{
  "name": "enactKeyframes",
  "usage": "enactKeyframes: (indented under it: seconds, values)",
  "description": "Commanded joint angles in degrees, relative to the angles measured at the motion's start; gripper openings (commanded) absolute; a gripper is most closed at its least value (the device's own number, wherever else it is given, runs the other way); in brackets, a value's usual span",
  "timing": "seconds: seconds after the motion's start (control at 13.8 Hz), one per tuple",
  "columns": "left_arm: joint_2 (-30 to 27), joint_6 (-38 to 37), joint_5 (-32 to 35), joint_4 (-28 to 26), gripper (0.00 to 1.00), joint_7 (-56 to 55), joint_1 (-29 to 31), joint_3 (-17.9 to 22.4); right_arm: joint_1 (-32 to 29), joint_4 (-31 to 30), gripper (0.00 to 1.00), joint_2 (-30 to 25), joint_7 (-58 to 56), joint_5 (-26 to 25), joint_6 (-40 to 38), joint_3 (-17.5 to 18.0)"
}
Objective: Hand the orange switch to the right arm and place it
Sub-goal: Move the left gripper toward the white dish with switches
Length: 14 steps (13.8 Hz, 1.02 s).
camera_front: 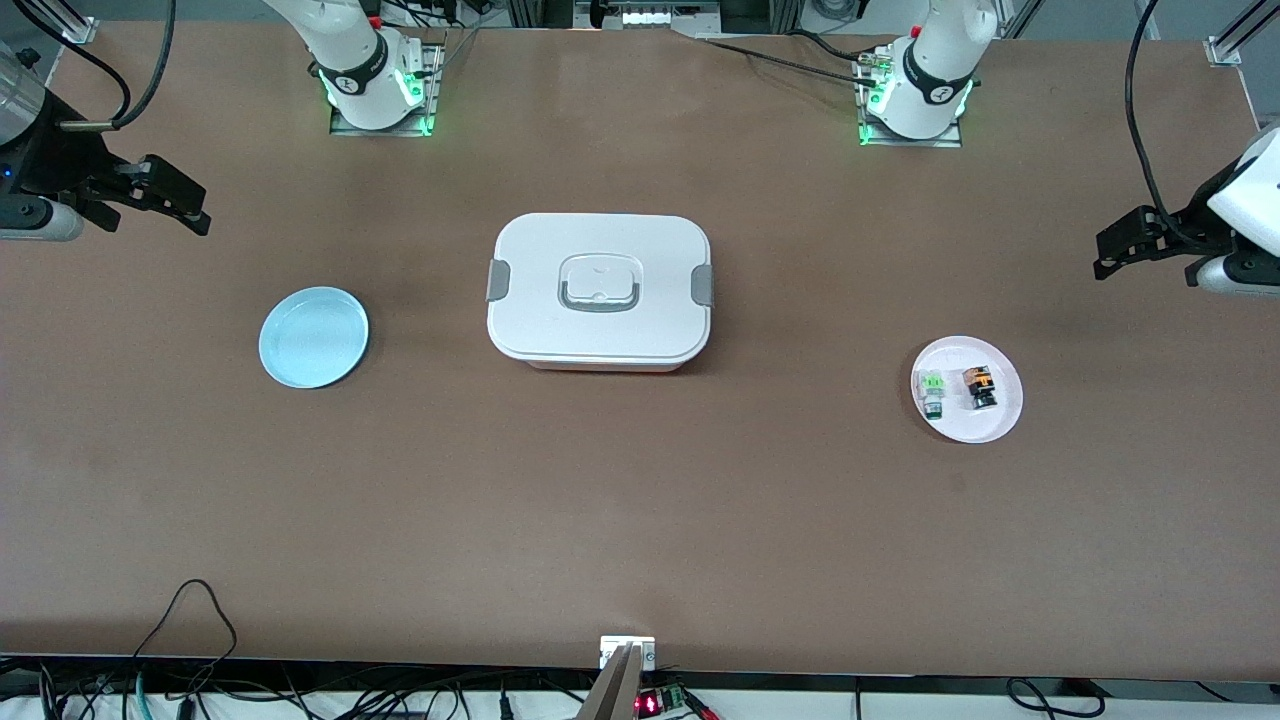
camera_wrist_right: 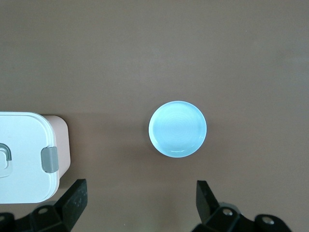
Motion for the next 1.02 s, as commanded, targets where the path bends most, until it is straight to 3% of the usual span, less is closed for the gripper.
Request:
enactKeyframes:
  seconds: [0.0, 0.29, 0.44, 0.58, 0.8, 0.95]
  values:
    - [1.88, 1.33, -0.66, 1.89, 1.0, 0.69, -0.03, -0.6, -0.7, 2.06, 1.0, 1.36, 0.49, -0.32, -1.39, 0.74]
    - [2.32, 2.14, -2.23, 0.57, 1.0, 0.6, 0.67, -1.3, 0.35, 4.87, 1.0, 2.94, 0.84, -0.05, -3.76, 1.0]
    - [7.49, 2.66, -3.55, 0.48, 1.0, 0.87, 0.67, -1.3, 0.53, 4.78, 1.0, 2.76, 1.02, -0.32, -3.85, 1.0]
    - [7.95, 2.4, -3.56, -1.27, 1.0, 2.7, 0.76, -1.3, 0.53, 4.61, 1.0, 2.68, 0.58, -0.67, -3.85, 1.0]
    - [11.37, 3.71, -3.47, -4.6, 1.0, 15.16, 1.81, -1.22, 0.45, 4.17, 1.0, 3.11, 0.41, -0.58, -3.5, 1.0]
    - [11.91, 11.32, -3.38, -10.47, 1.0, 22.8, 3.31, -2.26, 0.36, 3.12, 1.0, 3.12, 0.32, -0.67, -3.32, 0.91]
